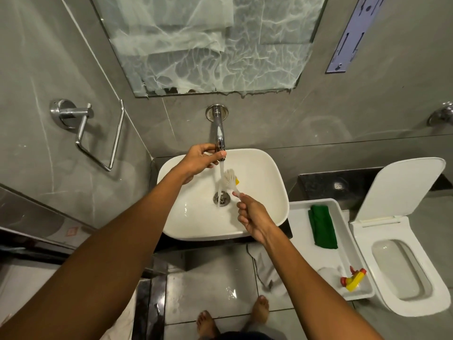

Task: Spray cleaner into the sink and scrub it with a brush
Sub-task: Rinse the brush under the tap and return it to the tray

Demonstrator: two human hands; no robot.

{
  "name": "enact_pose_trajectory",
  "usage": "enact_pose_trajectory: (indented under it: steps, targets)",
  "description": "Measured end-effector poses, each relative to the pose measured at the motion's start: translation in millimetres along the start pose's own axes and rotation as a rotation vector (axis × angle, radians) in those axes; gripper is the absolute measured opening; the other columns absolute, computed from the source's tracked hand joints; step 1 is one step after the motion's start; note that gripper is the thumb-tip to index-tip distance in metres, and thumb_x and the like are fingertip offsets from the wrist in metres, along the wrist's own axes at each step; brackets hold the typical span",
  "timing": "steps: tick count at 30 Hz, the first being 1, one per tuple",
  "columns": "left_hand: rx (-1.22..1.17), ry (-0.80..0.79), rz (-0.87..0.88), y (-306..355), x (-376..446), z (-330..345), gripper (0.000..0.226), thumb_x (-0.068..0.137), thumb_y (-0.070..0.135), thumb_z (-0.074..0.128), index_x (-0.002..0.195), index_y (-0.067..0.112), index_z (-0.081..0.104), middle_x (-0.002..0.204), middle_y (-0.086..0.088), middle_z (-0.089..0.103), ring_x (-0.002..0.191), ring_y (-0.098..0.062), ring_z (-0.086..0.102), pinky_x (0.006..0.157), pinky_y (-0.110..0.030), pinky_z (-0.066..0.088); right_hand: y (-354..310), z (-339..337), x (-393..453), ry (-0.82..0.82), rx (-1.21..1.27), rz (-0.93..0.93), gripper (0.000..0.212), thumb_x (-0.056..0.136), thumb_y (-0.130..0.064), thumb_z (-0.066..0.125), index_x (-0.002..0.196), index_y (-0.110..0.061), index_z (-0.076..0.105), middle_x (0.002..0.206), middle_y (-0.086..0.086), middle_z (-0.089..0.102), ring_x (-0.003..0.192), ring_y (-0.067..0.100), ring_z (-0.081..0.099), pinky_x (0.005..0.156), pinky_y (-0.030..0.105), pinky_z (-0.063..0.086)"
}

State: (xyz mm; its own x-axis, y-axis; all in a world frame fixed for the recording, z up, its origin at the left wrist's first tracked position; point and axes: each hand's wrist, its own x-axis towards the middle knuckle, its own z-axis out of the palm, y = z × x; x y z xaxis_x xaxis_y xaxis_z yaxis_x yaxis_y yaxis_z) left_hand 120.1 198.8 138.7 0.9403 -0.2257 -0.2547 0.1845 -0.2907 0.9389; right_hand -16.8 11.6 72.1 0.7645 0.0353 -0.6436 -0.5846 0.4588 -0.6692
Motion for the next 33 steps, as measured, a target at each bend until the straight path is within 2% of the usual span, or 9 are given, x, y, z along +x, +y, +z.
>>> enact_pose_trajectory:
  steps: [3,6,9,11,14,18,26,31,33]
  targets:
    - [-0.008,0.049,0.019,-1.3,-1.2,4.7,0.042,0.094,0.028,0.082,0.128,0.006,0.072,0.114,-0.014,0.081,0.082,-0.007,0.068,0.081,-0.021,0.052,0.4,-0.5,-0.2,0.051,-0.253,-0.072,0.025,0.106,-0.025,0.057,0.122,-0.013,0.072,0.068,-0.005,0.053,0.052,0.008,0.034,0.048,0.021,0.03]
    - [-0.015,0.074,0.021,-2.0,-0.3,10.8,0.048,0.094,0.028,0.082,0.129,0.001,0.064,0.122,-0.023,0.076,0.09,-0.009,0.074,0.082,-0.016,0.055,7.2,1.1,-1.2,0.164,-0.499,-0.234,0.023,0.105,-0.028,0.059,0.118,-0.012,0.067,0.077,-0.002,0.064,0.067,0.011,0.053,0.062,0.022,0.043]
    - [0.028,0.168,0.008,-1.9,-1.4,23.6,0.043,0.092,0.036,0.083,0.117,0.01,0.059,0.111,-0.017,0.073,0.099,-0.022,0.071,0.089,-0.032,0.057,14.8,4.2,-0.4,0.234,-0.689,-0.298,0.026,0.105,-0.029,0.059,0.121,-0.009,0.061,0.1,0.009,0.074,0.095,0.024,0.068,0.088,0.036,0.056]
    - [0.039,0.261,0.003,-2.0,-1.5,32.0,0.039,0.091,0.037,0.084,0.109,0.015,0.056,0.1,-0.008,0.067,0.093,-0.022,0.064,0.085,-0.034,0.056,17.9,7.0,0.7,0.263,-0.767,-0.285,0.028,0.105,-0.027,0.058,0.124,-0.007,0.06,0.111,0.01,0.071,0.108,0.03,0.068,0.097,0.04,0.054]
    - [0.137,0.406,0.014,-0.3,-0.9,43.8,0.042,0.092,0.036,0.082,0.109,0.007,0.057,0.108,-0.015,0.067,0.091,-0.026,0.061,0.09,-0.045,0.057,20.3,11.8,1.5,0.29,-0.865,-0.3,0.028,0.106,-0.028,0.056,0.124,-0.006,0.059,0.112,0.011,0.071,0.111,0.033,0.067,0.098,0.042,0.053]
    - [0.279,0.578,0.058,2.6,-4.8,63.9,0.041,0.095,0.035,0.078,0.11,0.005,0.055,0.115,-0.015,0.059,0.1,-0.03,0.059,0.098,-0.049,0.054,21.0,14.8,4.9,0.341,-0.945,-0.348,0.027,0.107,-0.028,0.052,0.123,-0.007,0.057,0.115,0.016,0.074,0.109,0.037,0.068,0.093,0.042,0.053]
    - [0.321,0.476,0.109,-0.6,-3.0,44.0,0.044,0.091,0.045,0.081,0.097,0.013,0.051,0.102,-0.009,0.057,0.095,-0.035,0.062,0.088,-0.051,0.057,21.9,15.5,6.2,0.311,-1.034,-0.404,0.036,0.109,-0.029,0.049,0.134,-0.012,0.067,0.121,0.014,0.077,0.115,0.036,0.069,0.101,0.043,0.054]
    - [0.338,0.517,0.128,-3.7,-7.4,50.9,0.044,0.093,0.048,0.078,0.094,0.017,0.046,0.099,-0.004,0.055,0.093,-0.032,0.061,0.093,-0.053,0.055,25.2,14.1,7.8,0.28,-1.151,-0.393,0.033,0.109,-0.025,0.045,0.116,-0.01,0.074,0.109,0.017,0.078,0.106,0.04,0.069,0.093,0.047,0.056]
    - [0.329,0.504,0.133,-6.8,-6.6,49.4,0.045,0.093,0.05,0.078,0.096,0.015,0.05,0.101,-0.006,0.059,0.091,-0.029,0.061,0.091,-0.049,0.055,27.7,12.8,7.0,0.298,-1.116,-0.391,0.034,0.11,-0.026,0.046,0.123,-0.009,0.073,0.115,0.016,0.077,0.11,0.039,0.069,0.097,0.045,0.056]
